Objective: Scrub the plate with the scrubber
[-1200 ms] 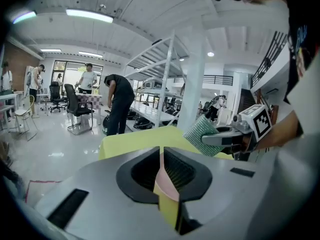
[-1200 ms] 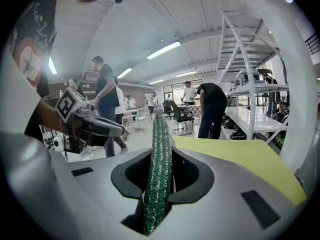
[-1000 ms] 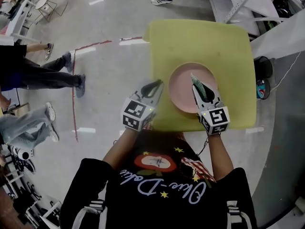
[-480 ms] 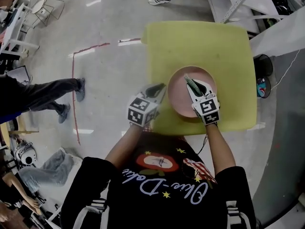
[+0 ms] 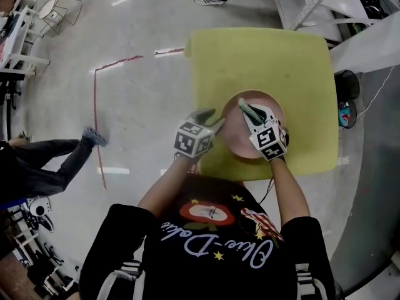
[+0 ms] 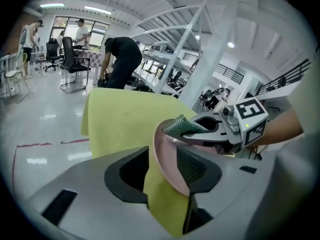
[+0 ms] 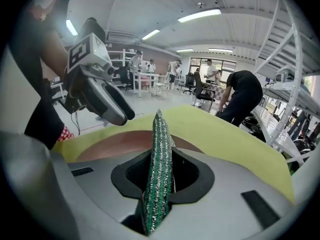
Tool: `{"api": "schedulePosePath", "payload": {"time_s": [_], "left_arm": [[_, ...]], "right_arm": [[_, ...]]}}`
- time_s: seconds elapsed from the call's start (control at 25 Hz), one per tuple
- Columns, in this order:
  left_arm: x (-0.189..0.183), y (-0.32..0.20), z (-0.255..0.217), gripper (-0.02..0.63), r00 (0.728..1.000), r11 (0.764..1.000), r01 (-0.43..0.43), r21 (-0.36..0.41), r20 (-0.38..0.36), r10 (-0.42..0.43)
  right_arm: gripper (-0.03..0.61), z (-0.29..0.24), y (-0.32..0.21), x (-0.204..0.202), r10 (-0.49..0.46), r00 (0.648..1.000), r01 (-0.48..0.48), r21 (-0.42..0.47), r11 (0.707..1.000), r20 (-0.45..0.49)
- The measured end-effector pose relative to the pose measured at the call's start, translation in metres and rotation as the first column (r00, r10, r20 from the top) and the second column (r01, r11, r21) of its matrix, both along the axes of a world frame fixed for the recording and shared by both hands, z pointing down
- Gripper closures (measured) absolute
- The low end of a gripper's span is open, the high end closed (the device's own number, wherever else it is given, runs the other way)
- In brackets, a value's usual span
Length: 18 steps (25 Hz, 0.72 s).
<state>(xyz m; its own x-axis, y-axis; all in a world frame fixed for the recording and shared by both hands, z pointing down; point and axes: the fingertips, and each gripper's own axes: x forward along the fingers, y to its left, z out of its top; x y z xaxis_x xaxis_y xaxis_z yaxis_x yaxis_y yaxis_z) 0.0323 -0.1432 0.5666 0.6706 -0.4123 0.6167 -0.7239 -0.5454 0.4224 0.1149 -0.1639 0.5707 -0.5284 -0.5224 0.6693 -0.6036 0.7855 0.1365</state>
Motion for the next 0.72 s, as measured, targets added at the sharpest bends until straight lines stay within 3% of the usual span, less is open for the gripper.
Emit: {"api": "schedulePosePath", "payload": {"time_s": [0.44, 0.72], "left_arm": [[0.011, 0.000, 0.035, 0.454, 0.997, 0.994, -0.073, -0.079, 0.025, 0.075], [0.015, 0.001, 0.043, 0.531, 0.995, 0.992, -0.087, -0.094, 0.046, 0.091]], "right_arm": [[0.517, 0.019, 0.001, -0.009, -0.121, 0.989, 0.121, -0.010, 0.993, -0.088], [0.517, 0.029, 0.012, -0.016, -0.168, 0.974, 0.165, -0.034, 0.986, -0.154]]}}
